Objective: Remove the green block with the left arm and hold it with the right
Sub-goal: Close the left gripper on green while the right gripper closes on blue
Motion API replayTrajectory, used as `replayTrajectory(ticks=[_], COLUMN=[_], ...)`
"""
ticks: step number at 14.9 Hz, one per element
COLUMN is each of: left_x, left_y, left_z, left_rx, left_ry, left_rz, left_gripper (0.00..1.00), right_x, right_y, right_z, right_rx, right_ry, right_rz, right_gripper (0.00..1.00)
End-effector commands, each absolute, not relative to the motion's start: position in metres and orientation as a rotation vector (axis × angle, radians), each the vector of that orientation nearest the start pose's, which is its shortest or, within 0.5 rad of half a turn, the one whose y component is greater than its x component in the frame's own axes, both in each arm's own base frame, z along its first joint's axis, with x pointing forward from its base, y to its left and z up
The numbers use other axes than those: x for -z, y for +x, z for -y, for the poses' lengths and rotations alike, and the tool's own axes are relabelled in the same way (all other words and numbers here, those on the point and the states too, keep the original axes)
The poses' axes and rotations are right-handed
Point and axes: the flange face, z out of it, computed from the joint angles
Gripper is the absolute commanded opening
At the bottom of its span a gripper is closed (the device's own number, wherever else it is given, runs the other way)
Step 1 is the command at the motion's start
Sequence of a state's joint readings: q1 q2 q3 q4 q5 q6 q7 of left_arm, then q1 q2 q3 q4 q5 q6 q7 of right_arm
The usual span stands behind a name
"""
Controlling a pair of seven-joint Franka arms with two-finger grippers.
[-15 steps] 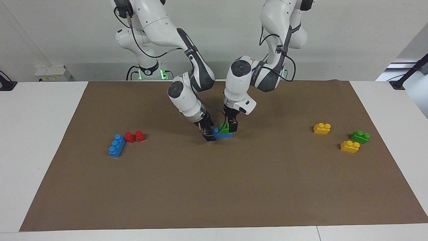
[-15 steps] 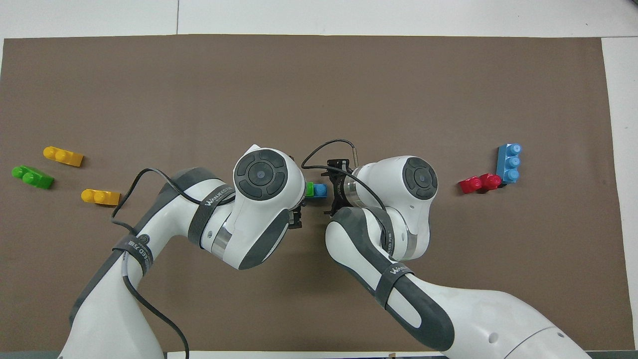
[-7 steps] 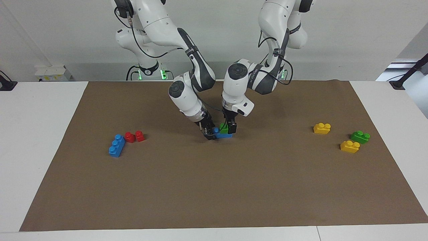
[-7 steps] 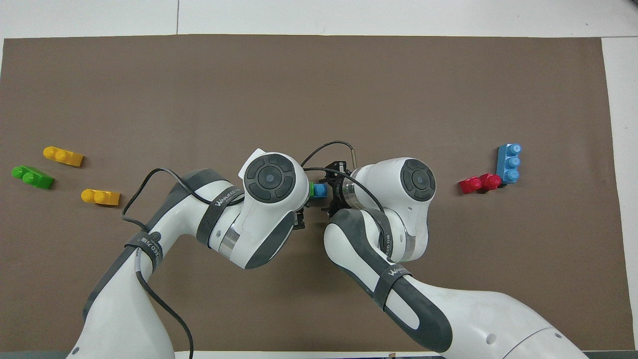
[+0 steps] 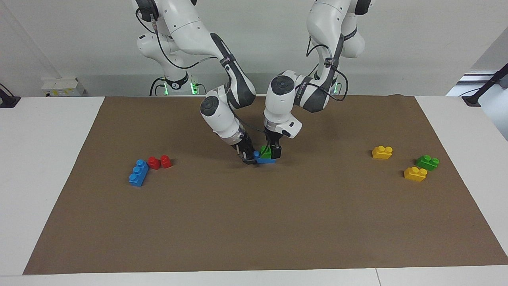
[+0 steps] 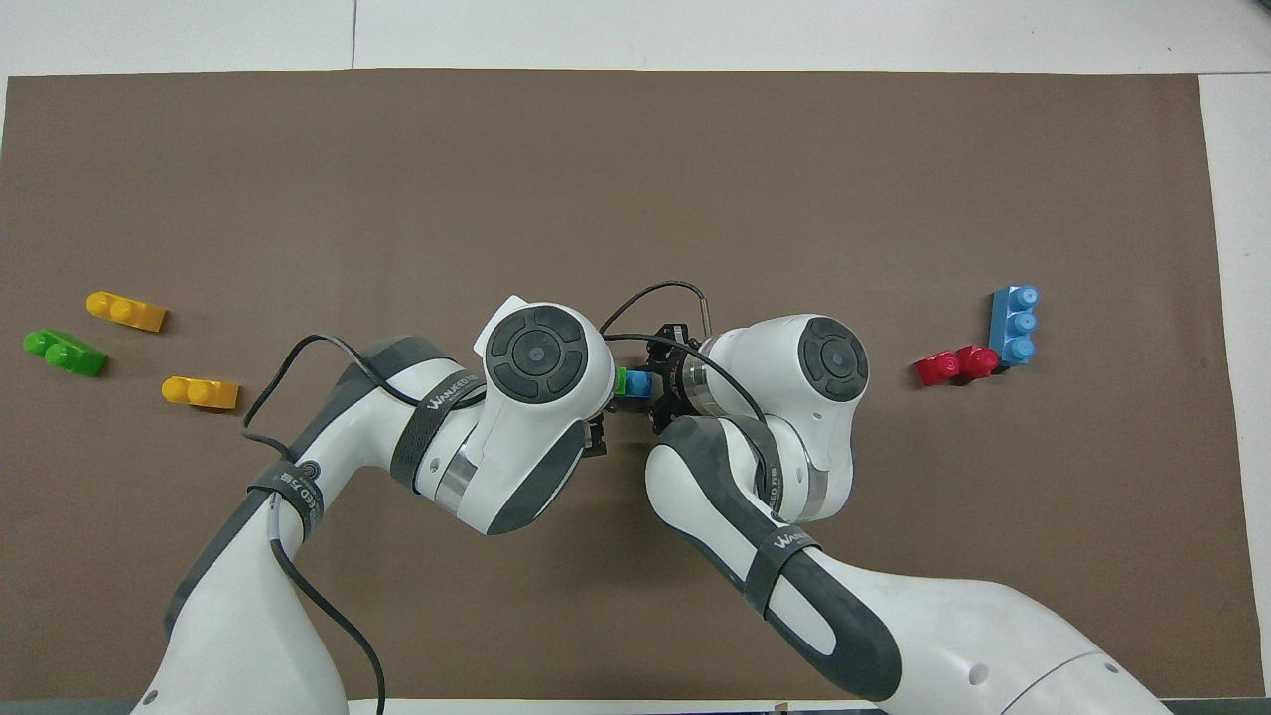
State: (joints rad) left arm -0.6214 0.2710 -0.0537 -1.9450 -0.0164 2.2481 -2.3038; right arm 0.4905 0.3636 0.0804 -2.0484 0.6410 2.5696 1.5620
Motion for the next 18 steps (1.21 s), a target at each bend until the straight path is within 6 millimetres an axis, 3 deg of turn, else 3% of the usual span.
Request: replayTrajectory(ticks=[1, 4, 7, 8, 12, 16, 18], left_x=[-0.344, -0.344, -0.344, -0.344, -0.345, -0.355, -0.375], left_y=[0.474, 0.474, 0.474, 0.473, 0.473, 0.479, 0.482], left_z=[0.38, 0.38, 0.38, 0.381, 0.381, 0.377, 0.369], left_rx=[0.007, 0.006, 0.007, -0.004, -0.032, -0.035, -0.042], left_ry=[2.108, 2.107, 2.108, 2.117, 2.161, 2.147, 2.124], left_rz=[-2.28, -2.279, -2.28, -2.273, -2.233, -2.225, -2.227], left_gripper=[1.0, 1.0, 0.93, 0.82, 0.0, 0.0, 0.0], right_x=[-0.273, -0.273, -0.274, -0.274, -0.273, -0.271, -0.271], right_y=[0.516, 0.517, 0.516, 0.516, 0.516, 0.515, 0.515], right_z=[-0.318, -0.317, -0.318, -0.318, -0.316, -0.315, -0.315], right_rx=[-0.41, -0.411, -0.407, -0.407, -0.409, -0.409, -0.409], right_ry=[-1.991, -1.99, -1.997, -1.997, -1.995, -1.998, -1.998], right_rz=[-1.922, -1.923, -1.912, -1.912, -1.918, -1.919, -1.919], right_gripper=[0.3, 0.0, 0.0, 0.0, 0.0, 0.0, 0.0])
